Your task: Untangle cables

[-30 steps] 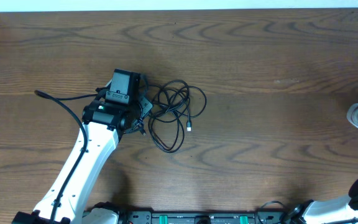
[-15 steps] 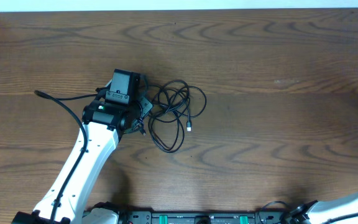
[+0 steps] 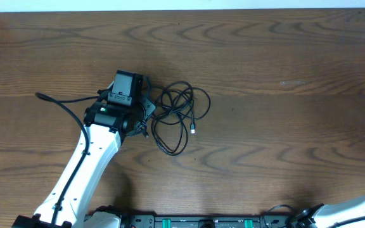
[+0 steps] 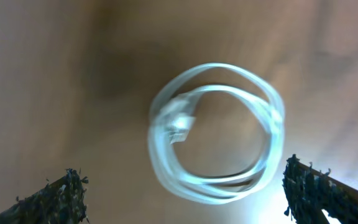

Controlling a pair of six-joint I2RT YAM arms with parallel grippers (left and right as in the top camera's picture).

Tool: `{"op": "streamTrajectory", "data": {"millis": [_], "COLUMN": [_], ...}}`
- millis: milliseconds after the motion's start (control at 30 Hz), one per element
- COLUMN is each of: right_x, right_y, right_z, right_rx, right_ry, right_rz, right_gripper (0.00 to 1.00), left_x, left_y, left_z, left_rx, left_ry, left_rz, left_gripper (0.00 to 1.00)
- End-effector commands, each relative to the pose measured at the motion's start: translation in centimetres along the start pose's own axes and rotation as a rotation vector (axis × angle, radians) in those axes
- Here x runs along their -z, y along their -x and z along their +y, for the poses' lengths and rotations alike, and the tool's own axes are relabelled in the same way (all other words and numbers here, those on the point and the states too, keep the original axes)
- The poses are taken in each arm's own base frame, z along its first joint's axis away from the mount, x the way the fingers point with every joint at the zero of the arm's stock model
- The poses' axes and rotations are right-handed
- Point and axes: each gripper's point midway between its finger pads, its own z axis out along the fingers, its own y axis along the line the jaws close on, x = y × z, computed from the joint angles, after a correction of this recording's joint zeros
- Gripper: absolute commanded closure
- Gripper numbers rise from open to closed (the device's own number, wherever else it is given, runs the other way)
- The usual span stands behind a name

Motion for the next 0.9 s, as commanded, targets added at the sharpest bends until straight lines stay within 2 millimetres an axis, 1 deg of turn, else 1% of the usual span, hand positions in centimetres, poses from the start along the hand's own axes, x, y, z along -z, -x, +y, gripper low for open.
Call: {"op": "streamTrajectory", "data": {"millis": [0,100,167,233,300,367,400,433,500,533,567,600,633,667,733,867], "right_x": [3.8,5.3,6.1,6.6,7.0,7.4,7.7,8.0,8.4,8.7,8.9,9.1,9.3,9.5,9.9,10.8], "right_y": [0.0,-1.4,-2.9,-4.8,-7.3,-9.9,-11.2,-12.6,-14.8,-15.8,-16.7,-17.5,-18.5,-19.5,-21.3,-25.9], "right_z": [6.3,9.6,12.0,14.2,16.4,18.1,18.9,19.6,20.6,21.1,21.4,21.8,22.3,22.8,23.4,24.5], "right_rx": [0.018,0.036,0.073,0.12,0.175,0.227,0.252,0.28,0.325,0.346,0.367,0.388,0.41,0.432,0.47,0.585], "right_ry": [0.256,0.354,0.404,0.434,0.451,0.461,0.465,0.467,0.462,0.46,0.458,0.456,0.461,0.468,0.474,0.491], "right_rz": [0.02,0.056,0.09,0.127,0.176,0.23,0.256,0.284,0.324,0.339,0.352,0.363,0.376,0.39,0.415,0.473], "right_gripper": [0.01,0.01,0.01,0.01,0.01,0.01,0.01,0.01,0.01,0.01,0.01,0.01,0.01,0.01,0.01,0.01], "left_x": [0.2,0.3,0.5,1.0,1.8,2.1,2.2,2.2,1.9,1.7,1.4,1.2,1.0,0.9,0.8,1.4], "left_y": [-0.7,-1.8,-2.8,-4.5,-6.5,-7.7,-8.1,-8.3,-8.2,-7.8,-7.4,-6.8,-6.3,-5.8,-5.2,-3.8], "left_z": [-0.7,-1.7,-2.9,-5.4,-8.0,-9.1,-9.3,-9.3,-8.6,-8.1,-7.6,-6.9,-6.3,-5.7,-5.1,-4.7], "left_rx": [0.076,0.064,0.033,-0.104,-0.289,-0.454,-0.522,-0.571,-0.618,-0.614,-0.608,-0.6,-0.592,-0.583,-0.566,-0.53], "left_ry": [-0.03,-0.07,-0.117,-0.224,-0.342,-0.395,-0.405,-0.405,-0.373,-0.343,-0.308,-0.273,-0.241,-0.213,-0.191,-0.192], "left_rz": [0.043,0.095,0.131,0.176,0.204,0.184,0.174,0.165,0.149,0.135,0.119,0.102,0.088,0.077,0.074,0.05], "left_gripper": [0.92,0.92,0.92,0.92,0.92,0.92,0.87,0.78,0.64,0.57,0.44,0.29,0.19,0.12,0.08,0.07]}}
